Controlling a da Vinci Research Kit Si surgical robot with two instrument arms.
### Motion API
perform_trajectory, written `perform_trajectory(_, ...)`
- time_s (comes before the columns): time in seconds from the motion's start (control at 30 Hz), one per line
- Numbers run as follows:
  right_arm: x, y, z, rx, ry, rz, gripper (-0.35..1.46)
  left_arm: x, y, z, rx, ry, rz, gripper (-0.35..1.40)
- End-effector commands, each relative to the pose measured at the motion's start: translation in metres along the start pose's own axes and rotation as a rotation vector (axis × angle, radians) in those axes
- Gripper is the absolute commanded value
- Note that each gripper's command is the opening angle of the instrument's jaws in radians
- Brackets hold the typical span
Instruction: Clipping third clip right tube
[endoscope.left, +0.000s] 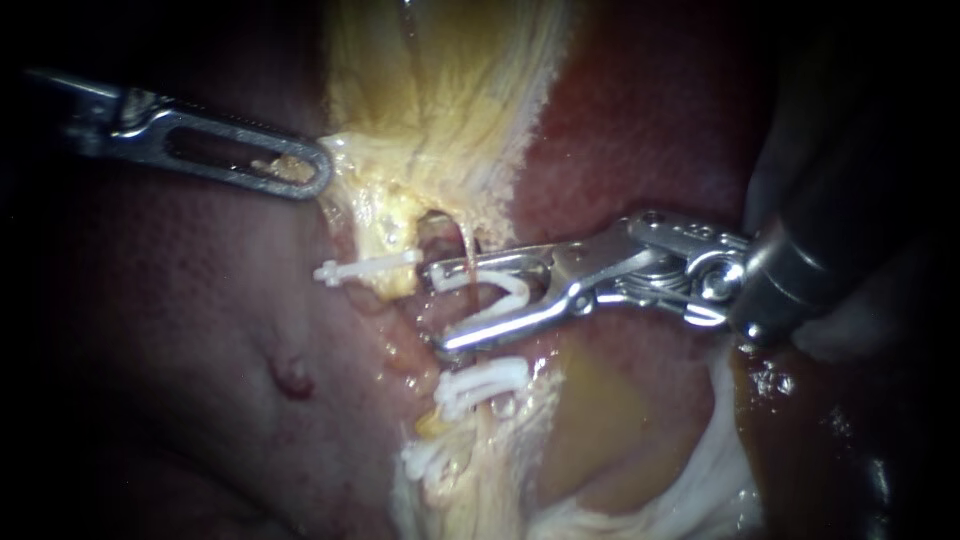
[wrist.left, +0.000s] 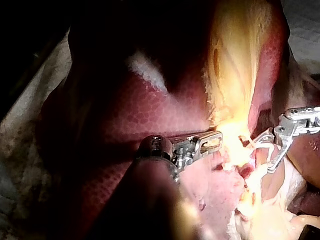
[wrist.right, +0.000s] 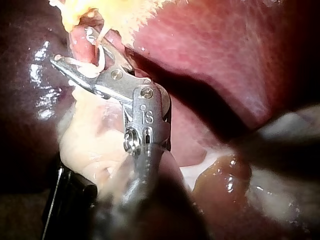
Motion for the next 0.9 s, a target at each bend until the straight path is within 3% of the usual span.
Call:
perform_trajectory(0.03, 0.0002, -0.0003, -0.0001, 0.009, -0.002, 0.0, 0.49, 0.0, 0.0001, 0.0, 0.001, 0.0, 0.0, -0.35)
perform_trajectory(0.43, 0.0028, -0.0036, 0.0003, 0.108, 0.028, 0.001, 0.48, 0.0, 0.0001, -0.0001, 0.001, 0.001, 0.0, -0.35)
perform_trajectory(0.73, 0.0028, -0.0033, 0.0001, 0.101, 0.031, 0.025, 0.42, 0.0, 0.0001, 0.0, 0.001, 0.0, 0.0, -0.35)
perform_trajectory(0.9, 0.0025, -0.0033, -0.0003, 0.103, 0.03, 0.042, 0.19, 0.0, 0.0001, 0.0, 0.001, 0.0, 0.0, -0.35)
